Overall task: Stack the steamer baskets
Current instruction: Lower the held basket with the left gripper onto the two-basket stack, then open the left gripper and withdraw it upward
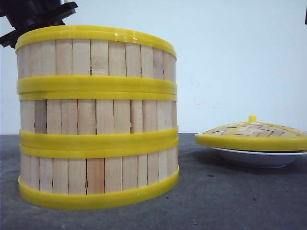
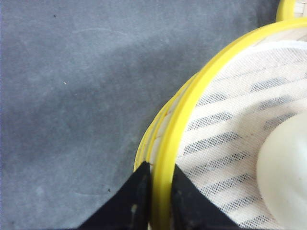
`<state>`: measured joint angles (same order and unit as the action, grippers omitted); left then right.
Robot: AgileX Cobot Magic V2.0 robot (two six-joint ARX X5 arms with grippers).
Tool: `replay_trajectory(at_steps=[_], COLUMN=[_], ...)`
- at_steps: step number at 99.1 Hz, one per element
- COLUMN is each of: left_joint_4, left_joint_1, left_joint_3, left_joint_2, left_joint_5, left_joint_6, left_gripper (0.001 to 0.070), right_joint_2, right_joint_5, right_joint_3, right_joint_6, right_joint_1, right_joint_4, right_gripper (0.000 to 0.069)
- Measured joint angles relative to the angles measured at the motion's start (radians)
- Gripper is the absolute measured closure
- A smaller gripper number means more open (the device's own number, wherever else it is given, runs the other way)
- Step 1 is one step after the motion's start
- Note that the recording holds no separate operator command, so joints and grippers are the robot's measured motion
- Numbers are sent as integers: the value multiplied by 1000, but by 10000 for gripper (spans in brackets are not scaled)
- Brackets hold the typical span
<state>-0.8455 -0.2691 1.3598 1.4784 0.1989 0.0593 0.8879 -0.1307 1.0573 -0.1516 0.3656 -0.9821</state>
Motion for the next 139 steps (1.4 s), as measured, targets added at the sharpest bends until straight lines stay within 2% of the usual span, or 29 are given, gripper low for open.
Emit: replay_trajectory(at_steps=[22, 42, 77, 106, 126, 139], left_joint_4=[0, 19, 52, 42, 37, -16], left_joint_1=[0, 1, 3, 3, 10, 29], left_joint_3=[0, 0, 0, 21, 48, 48], left_joint_2=[0, 0, 0, -34, -164, -233], left_joint_5=[-1, -13, -14, -16, -16, -26], left_joint_6=[0, 0, 0, -17, -19, -19], left_gripper=[676, 543, 452, 443, 443, 443], right_joint_2=[0, 0, 0, 43, 166, 269], right_joint_5=[0, 0, 0, 29, 61, 102], right_joint_3=[0, 0, 0, 0, 0, 0], right_joint_6=[5, 6, 6, 10, 34, 51], right_joint_1=[0, 0, 0, 0, -2, -31], right_joint_4=[0, 0, 12, 124, 235, 299], right_gripper=[193, 193, 193, 193, 193, 193])
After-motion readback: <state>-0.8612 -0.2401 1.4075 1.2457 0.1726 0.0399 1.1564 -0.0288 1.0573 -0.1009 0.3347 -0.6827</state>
